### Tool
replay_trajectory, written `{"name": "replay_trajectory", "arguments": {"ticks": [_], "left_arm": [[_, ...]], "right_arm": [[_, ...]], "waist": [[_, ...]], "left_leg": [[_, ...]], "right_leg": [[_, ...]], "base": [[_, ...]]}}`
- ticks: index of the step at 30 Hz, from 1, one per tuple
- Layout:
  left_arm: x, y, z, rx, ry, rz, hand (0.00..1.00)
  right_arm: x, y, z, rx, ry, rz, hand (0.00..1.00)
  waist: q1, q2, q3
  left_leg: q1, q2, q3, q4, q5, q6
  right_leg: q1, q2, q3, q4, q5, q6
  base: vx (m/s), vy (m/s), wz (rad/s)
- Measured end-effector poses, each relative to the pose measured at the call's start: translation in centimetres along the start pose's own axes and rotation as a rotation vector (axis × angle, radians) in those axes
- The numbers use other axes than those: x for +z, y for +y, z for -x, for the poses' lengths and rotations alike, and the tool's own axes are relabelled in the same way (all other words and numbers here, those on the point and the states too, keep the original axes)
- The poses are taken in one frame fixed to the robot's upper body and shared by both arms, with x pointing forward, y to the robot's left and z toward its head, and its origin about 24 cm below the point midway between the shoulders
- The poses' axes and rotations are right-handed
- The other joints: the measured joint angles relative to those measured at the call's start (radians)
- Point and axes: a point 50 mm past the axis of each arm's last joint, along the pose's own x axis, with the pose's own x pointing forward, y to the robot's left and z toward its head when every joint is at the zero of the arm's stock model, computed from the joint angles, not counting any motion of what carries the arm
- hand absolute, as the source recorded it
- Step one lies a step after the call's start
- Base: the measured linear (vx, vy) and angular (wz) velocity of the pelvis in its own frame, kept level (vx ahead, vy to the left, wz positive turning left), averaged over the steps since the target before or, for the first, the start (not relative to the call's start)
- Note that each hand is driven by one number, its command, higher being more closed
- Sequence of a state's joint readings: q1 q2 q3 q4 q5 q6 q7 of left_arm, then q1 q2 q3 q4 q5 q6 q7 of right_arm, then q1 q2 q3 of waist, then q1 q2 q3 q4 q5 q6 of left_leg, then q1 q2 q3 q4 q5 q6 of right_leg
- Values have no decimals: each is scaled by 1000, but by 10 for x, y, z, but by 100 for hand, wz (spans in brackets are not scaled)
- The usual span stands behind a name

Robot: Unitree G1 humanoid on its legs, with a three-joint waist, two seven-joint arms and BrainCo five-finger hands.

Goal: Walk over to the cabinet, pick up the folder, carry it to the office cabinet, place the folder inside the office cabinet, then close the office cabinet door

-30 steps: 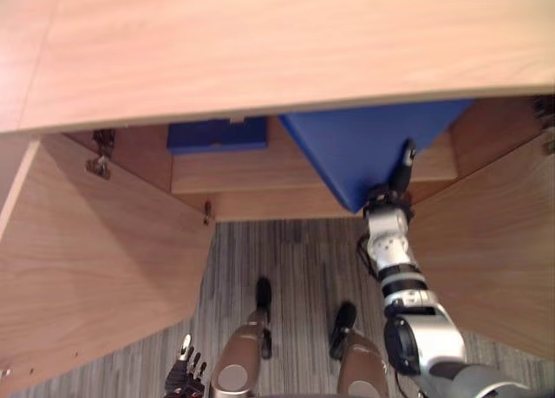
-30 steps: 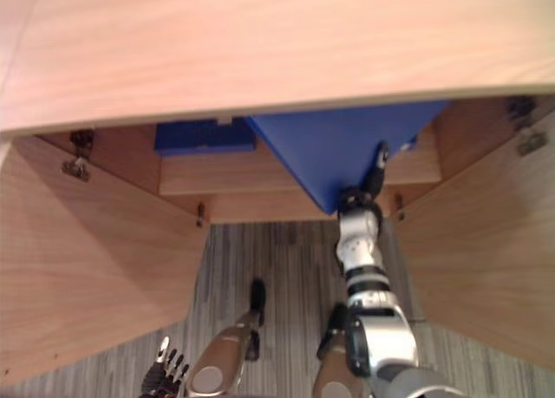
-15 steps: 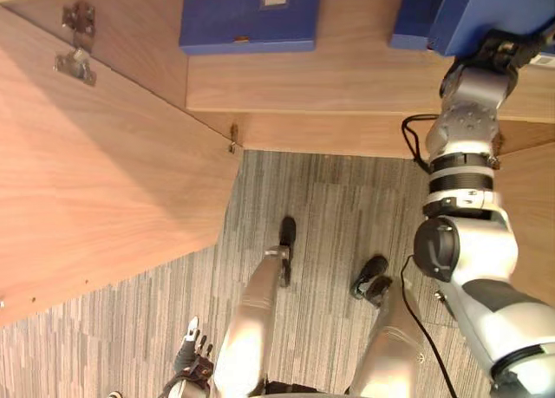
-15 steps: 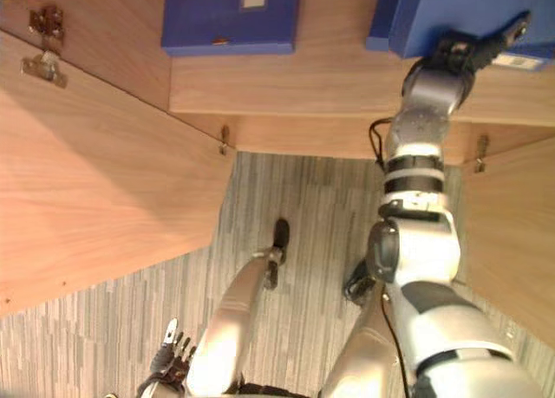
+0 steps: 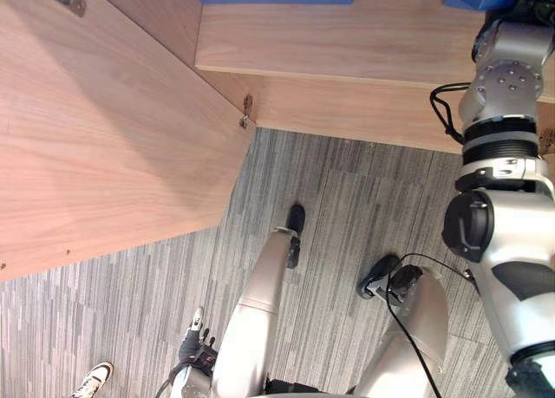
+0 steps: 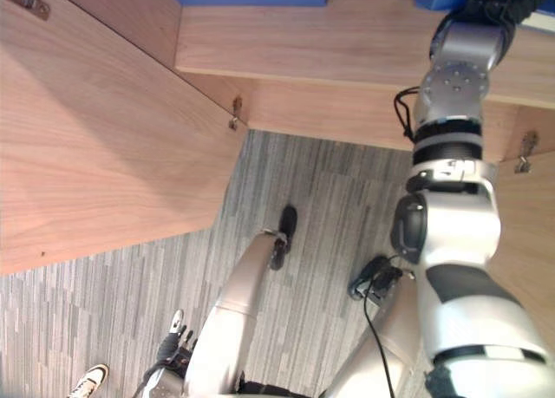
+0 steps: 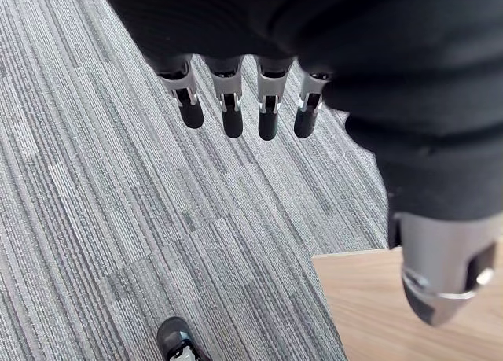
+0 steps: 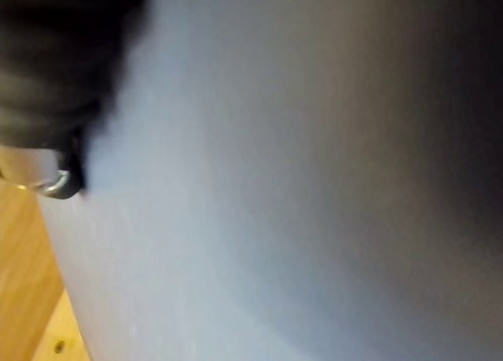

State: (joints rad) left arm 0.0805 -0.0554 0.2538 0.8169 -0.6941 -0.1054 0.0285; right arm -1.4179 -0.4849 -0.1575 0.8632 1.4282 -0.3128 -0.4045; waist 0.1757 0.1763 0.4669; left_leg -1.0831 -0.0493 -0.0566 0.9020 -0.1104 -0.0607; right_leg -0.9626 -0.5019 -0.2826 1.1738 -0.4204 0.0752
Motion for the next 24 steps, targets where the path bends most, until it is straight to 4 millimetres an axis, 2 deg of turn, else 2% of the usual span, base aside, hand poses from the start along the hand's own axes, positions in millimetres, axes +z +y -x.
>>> {"name": "replay_trajectory", "arguments": {"ticks": [8, 9, 14, 16, 20, 24], "left_arm": [[2, 3, 0, 30, -10, 5, 0], [3, 3, 0, 30, -10, 0, 0], [3, 7, 0, 48, -14, 11, 0], [5, 9, 0, 59, -19, 21, 0], [4, 9, 0, 58, -17, 21, 0], [4, 8, -1, 56, -17, 21, 0]], "right_arm": [[3, 15, 1, 27, -21, -41, 100], [6, 17, 0, 25, -27, -42, 0], [3, 23, 2, 68, -40, 86, 0], [0, 26, 3, 98, -29, 162, 0], [-1, 25, 3, 100, -25, 164, 0], [-4, 20, 2, 83, -21, 187, 0]], "waist": [[-9, -2, -1], [-11, -2, -1], [-20, -10, -2], [-25, -24, -8], [-29, -43, -10], [-35, -44, -10]], "left_leg": [[4, -18, -37, -67, 45, -21], [6, -20, -39, -78, 51, -22], [19, -21, -41, -127, 79, -31], [24, -13, -43, -145, 90, -32], [32, -3, -47, -176, 107, -32], [53, -1, -54, -220, 127, -36]], "right_leg": [[10, 9, -14, -21, 0, -1], [10, 9, -15, -24, 0, -1], [11, 14, -18, -44, 8, -13], [11, 23, -22, -56, 14, -19], [15, 37, -33, -79, 24, -31], [34, 44, -47, -109, 34, -32]], "base": [[101, -46, 16], [70, -25, 13], [66, -25, 3], [113, -46, -5], [108, -36, -3], [131, -27, 3]]}}
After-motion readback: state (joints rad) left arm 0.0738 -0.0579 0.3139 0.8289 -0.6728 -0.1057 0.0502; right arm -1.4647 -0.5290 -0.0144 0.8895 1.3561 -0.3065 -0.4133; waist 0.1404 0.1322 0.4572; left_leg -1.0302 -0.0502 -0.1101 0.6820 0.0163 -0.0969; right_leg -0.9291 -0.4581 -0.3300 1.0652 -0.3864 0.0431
